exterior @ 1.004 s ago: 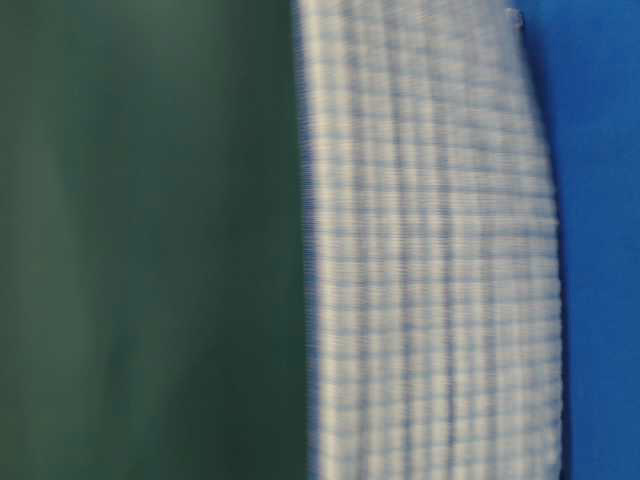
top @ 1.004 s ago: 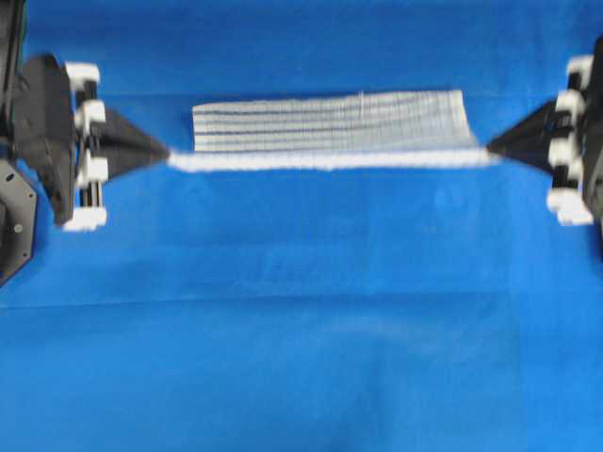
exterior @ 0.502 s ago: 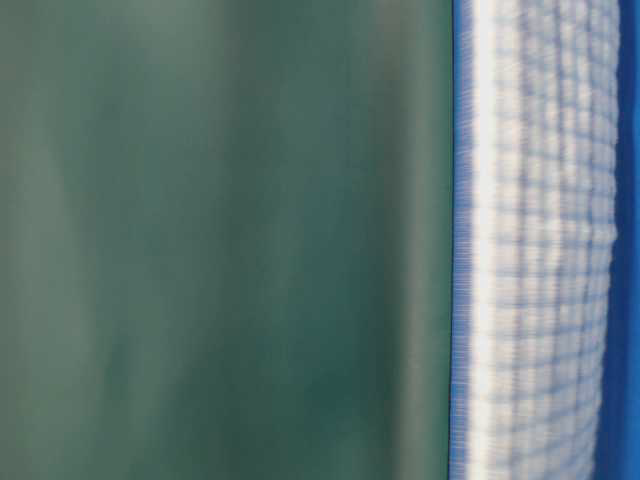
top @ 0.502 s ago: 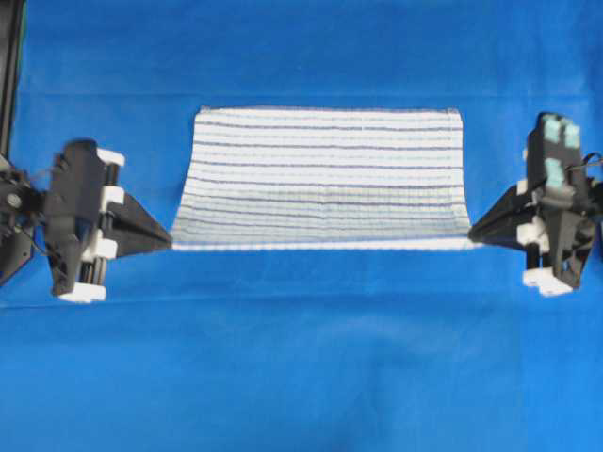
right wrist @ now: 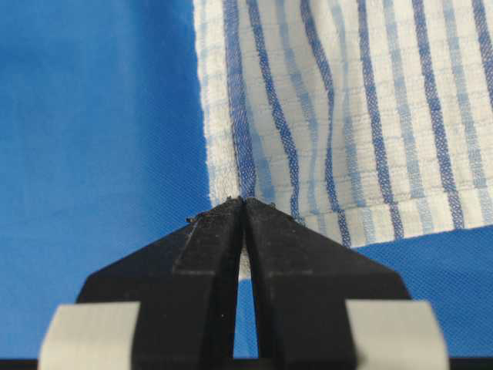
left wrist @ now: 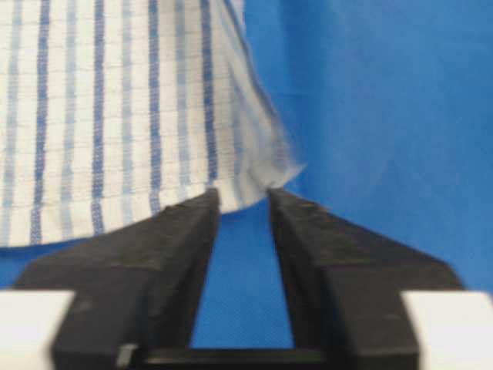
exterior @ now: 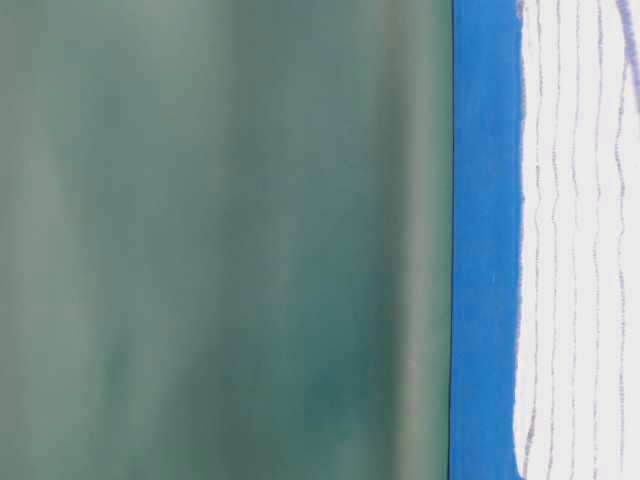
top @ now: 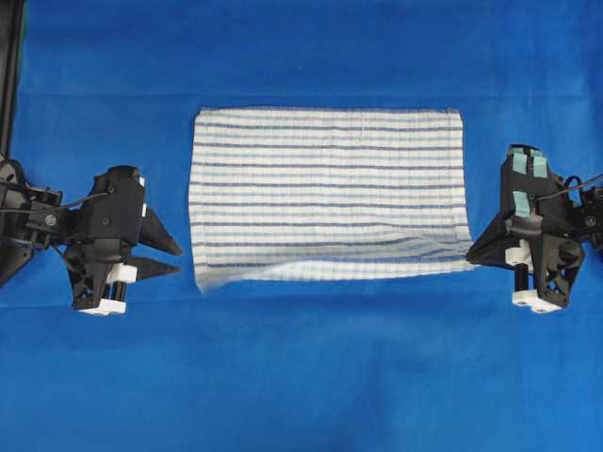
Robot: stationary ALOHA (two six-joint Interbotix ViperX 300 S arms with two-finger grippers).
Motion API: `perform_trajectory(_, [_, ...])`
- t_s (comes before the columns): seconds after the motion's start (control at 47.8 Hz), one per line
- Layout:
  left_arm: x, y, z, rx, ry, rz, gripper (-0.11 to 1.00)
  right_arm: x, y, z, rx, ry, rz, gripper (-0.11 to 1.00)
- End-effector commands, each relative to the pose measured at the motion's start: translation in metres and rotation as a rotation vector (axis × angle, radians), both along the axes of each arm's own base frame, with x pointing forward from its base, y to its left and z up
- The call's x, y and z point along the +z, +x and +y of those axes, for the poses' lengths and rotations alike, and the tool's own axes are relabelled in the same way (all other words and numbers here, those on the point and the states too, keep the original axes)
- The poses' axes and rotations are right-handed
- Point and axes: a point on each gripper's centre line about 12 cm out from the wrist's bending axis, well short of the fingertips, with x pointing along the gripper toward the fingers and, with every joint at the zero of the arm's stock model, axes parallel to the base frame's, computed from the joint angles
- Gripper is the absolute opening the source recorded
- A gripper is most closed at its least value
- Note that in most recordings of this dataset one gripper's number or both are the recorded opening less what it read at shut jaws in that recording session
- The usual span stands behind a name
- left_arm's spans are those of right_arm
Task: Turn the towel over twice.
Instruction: 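Lower the towel flat and open both grippers, then pull both grippers back and move them to the far corners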
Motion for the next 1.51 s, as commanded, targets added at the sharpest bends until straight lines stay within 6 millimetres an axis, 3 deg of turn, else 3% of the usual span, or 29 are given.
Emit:
perform_trajectory(0.0, [0.01,0.006,-0.003,-0.007,-0.009,-0.034,0.34,0.009,0.006,0.003,0.006,0.007,-0.031,0.14])
perform_trajectory(0.126, [0.011,0.006,-0.003,-0.008,-0.008,-0.041,0.56,0.01,0.007,0.003,0.009,0.006,-0.036,0.54])
perform_trajectory(0.209, [0.014,0.005,-0.004,-0.011,-0.008,-0.05,0.7,0.012,0.007,0.003,0.015,0.0,-0.044,0.67])
perform_trajectory(0.293, [0.017,0.006,-0.004,-0.011,-0.01,-0.062,0.76,0.016,0.008,0.003,0.022,-0.01,-0.061,0.64])
perform_trajectory(0.481, [0.034,0.009,-0.001,-0.008,-0.005,-0.119,0.76,0.032,0.007,-0.007,0.022,-0.054,-0.135,0.62])
perform_trajectory(0.816, [0.077,0.016,0.021,0.045,0.041,-0.268,0.76,0.081,-0.003,-0.049,-0.066,-0.187,-0.371,0.63])
perform_trajectory(1.088, [0.11,0.005,0.028,0.042,0.094,-0.435,0.76,0.119,-0.019,-0.055,-0.086,-0.235,-0.549,0.63])
perform_trajectory(1.339, [0.113,0.001,0.033,0.062,0.101,-0.451,0.76,0.118,-0.019,-0.058,-0.098,-0.242,-0.545,0.62])
perform_trajectory(1.485, [0.109,0.004,0.045,0.106,0.112,-0.439,0.76,0.109,-0.015,-0.071,-0.147,-0.254,-0.508,0.62])
